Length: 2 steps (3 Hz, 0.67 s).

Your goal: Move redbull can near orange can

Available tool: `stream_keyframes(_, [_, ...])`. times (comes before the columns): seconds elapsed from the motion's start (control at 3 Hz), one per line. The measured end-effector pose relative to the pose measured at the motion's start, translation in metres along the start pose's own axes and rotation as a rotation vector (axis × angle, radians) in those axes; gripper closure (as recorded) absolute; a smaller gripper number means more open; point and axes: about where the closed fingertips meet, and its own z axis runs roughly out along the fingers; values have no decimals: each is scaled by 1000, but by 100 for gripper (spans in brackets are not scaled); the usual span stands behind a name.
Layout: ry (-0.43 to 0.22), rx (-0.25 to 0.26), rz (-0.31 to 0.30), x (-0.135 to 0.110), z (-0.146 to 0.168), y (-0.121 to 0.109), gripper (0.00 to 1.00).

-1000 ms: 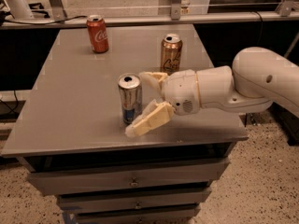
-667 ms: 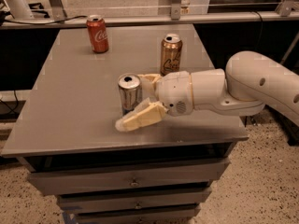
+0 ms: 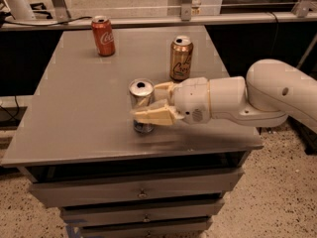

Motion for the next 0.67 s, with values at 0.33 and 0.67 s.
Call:
stream_keyframes(0.33, [23, 76, -17, -7, -30, -23, 87])
stream_keyframes(0.67, [59, 195, -33, -25, -91, -63, 100])
